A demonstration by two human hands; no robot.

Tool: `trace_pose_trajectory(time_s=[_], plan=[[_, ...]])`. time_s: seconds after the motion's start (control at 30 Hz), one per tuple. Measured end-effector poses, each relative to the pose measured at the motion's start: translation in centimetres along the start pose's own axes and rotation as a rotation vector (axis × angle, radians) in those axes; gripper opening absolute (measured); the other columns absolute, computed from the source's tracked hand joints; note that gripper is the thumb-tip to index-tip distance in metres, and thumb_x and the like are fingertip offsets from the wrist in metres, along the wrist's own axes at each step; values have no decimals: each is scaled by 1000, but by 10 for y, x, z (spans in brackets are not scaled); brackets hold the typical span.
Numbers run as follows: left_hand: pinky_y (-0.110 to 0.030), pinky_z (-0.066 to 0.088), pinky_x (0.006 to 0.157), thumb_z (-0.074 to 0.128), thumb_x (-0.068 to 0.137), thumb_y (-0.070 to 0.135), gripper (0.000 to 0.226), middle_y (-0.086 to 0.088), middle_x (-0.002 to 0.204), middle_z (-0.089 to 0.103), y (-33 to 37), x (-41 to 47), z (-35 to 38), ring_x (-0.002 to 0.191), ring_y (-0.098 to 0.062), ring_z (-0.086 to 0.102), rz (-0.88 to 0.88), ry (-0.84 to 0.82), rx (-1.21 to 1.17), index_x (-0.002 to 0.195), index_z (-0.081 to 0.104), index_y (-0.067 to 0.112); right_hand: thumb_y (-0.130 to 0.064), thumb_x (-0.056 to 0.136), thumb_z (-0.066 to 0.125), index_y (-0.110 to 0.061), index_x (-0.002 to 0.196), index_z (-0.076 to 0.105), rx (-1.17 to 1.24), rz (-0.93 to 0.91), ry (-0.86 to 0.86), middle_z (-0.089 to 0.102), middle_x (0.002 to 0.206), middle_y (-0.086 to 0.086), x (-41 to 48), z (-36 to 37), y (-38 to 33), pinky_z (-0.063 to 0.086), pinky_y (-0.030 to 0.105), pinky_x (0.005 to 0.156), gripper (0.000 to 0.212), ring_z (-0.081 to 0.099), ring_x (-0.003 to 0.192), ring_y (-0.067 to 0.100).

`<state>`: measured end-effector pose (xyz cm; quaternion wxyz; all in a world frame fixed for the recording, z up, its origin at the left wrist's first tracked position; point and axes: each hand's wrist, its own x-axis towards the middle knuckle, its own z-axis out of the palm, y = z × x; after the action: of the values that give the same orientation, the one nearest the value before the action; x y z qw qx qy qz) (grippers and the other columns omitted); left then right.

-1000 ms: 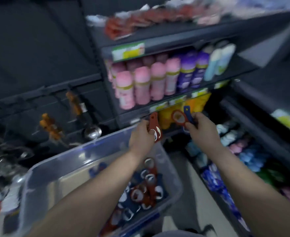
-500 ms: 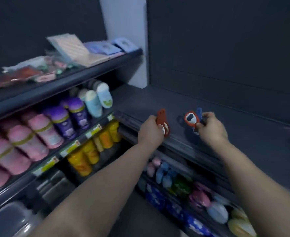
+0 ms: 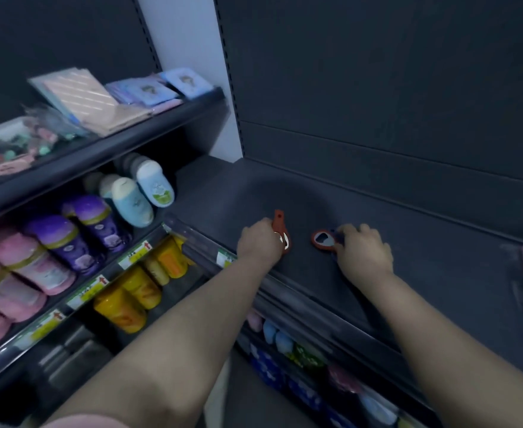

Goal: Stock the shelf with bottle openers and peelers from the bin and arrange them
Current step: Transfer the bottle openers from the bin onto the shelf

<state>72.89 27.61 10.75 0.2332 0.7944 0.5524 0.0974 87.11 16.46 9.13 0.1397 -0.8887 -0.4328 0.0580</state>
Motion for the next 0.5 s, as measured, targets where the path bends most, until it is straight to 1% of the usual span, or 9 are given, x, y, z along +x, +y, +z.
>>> trace_pose_trajectory(time_s=[0.13, 0.23, 0.3, 0.37, 0.5], plan=[[-42, 45, 93, 51, 92, 15, 40, -12, 127, 53, -8, 8, 5, 118, -32, 43, 32, 103, 78, 131, 49, 12, -22, 95, 47, -25, 127, 52, -99, -104, 83, 49, 123, 4, 5, 3, -4, 33, 38, 88, 32, 42, 112, 24], [-42, 43, 93, 55, 90, 16, 44, -10, 129, 50, -20, 9, 2, 118, -30, 42, 18, 196, 103, 134, 46, 15, -24, 95, 48, -23, 126, 53, -122, -204, 134, 50, 125, 2, 6, 2, -15, 33, 38, 87, 31, 44, 113, 23], [-41, 41, 93, 53, 89, 10, 48, -8, 131, 49, -28, 4, -6, 120, -29, 40, 8, 216, 134, 136, 45, 17, -26, 98, 44, -22, 125, 55, -114, -268, 143, 51, 126, 3, 5, 4, -27, 35, 39, 87, 29, 45, 113, 23], [-40, 40, 93, 49, 88, 5, 50, -7, 131, 48, -38, -2, -14, 122, -28, 38, 6, 222, 158, 136, 45, 19, -28, 99, 42, -21, 124, 55, -112, -321, 127, 52, 126, 4, 3, 8, -42, 36, 40, 87, 30, 45, 114, 24], [-41, 41, 91, 47, 89, 10, 40, -6, 125, 52, -67, -20, -31, 119, -28, 40, 22, 240, 241, 127, 53, 21, -28, 96, 46, -19, 118, 57, -126, -432, 103, 56, 119, 5, -7, 16, -77, 37, 41, 85, 26, 46, 111, 27]])
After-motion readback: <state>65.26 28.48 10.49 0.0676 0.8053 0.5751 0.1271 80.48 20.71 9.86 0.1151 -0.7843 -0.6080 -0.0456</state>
